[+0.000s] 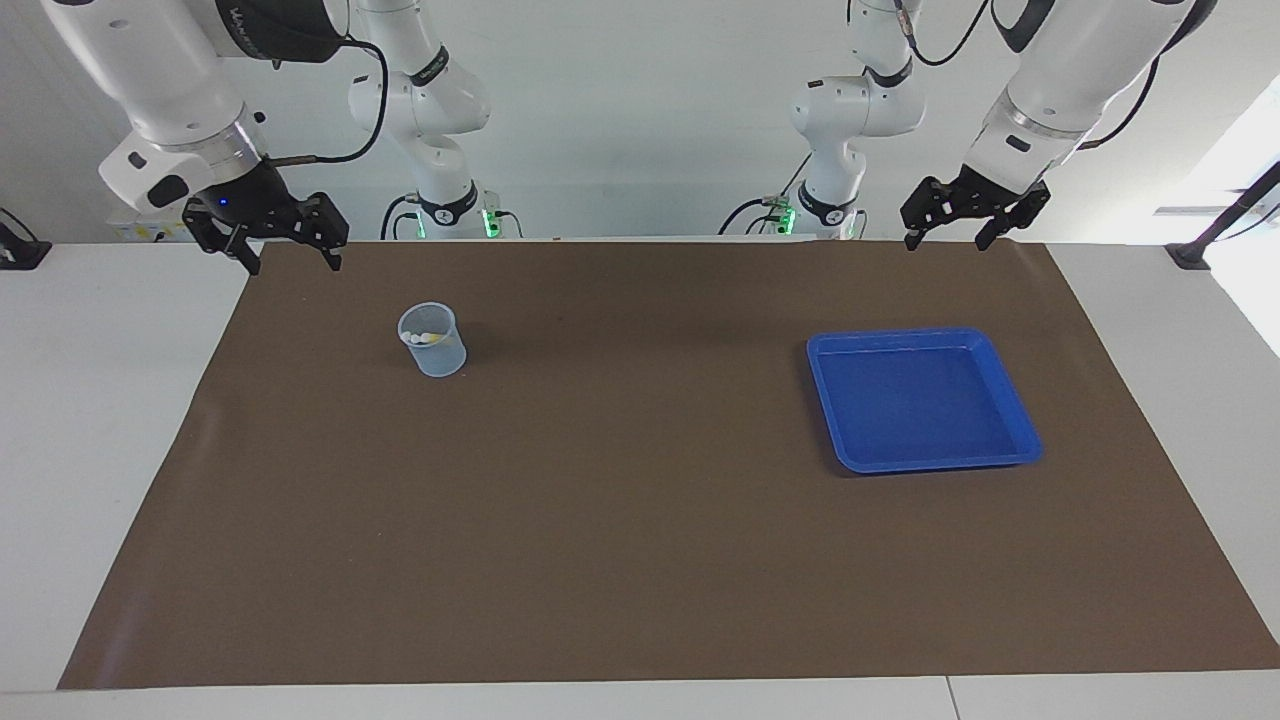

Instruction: Right arm passes pens to left for tray arrangement

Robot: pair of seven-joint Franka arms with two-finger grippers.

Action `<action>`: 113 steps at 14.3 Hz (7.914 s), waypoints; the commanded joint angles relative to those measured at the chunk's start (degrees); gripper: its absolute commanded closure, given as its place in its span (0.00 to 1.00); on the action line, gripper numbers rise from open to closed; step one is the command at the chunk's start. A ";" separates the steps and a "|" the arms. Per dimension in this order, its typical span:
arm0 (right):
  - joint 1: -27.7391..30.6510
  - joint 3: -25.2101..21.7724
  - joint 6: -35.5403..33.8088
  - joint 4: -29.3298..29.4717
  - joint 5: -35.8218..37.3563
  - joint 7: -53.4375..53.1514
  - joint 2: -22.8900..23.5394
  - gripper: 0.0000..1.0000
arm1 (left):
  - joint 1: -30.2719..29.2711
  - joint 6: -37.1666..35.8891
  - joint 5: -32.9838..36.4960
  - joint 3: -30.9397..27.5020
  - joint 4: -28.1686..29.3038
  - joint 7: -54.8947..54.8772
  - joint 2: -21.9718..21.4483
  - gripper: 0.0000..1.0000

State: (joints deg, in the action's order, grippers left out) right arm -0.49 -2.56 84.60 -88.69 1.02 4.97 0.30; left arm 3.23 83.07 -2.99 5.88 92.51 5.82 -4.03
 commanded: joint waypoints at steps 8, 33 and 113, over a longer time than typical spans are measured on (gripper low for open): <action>0.14 0.89 1.18 -1.13 -1.02 -1.10 -1.01 0.00 | -0.25 -0.10 0.09 -0.16 -0.14 0.24 -0.01 0.00; -5.49 1.77 27.36 -37.59 -10.33 84.24 -7.33 0.29 | -0.25 -0.10 0.09 -0.16 -0.14 0.24 -0.10 0.00; -21.92 6.69 45.47 -22.93 -42.06 -44.34 -8.48 1.00 | 14.96 31.27 -43.94 3.53 9.09 84.35 7.38 0.03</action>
State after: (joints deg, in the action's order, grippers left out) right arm -22.22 4.21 128.70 -110.50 -39.55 -39.23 -7.46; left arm 17.74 113.69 -45.41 9.69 100.10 91.77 4.32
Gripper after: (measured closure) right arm 0.819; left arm 0.009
